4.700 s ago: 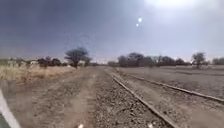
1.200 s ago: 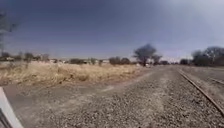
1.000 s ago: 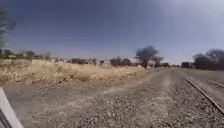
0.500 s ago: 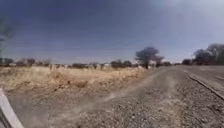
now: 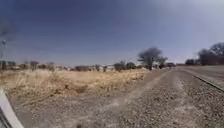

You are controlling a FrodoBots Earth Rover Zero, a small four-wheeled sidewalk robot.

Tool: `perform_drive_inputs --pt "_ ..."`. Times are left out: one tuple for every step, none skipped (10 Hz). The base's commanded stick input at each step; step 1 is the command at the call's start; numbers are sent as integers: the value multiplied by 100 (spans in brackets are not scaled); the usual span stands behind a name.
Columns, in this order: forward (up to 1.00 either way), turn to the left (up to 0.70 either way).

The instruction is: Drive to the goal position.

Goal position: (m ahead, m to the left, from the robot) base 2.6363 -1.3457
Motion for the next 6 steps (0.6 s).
perform_drive_inputs --pt "70 -25" --pt "70 -10" --pt "70 0" --pt "70 0" --pt "70 0" --pt "70 0"
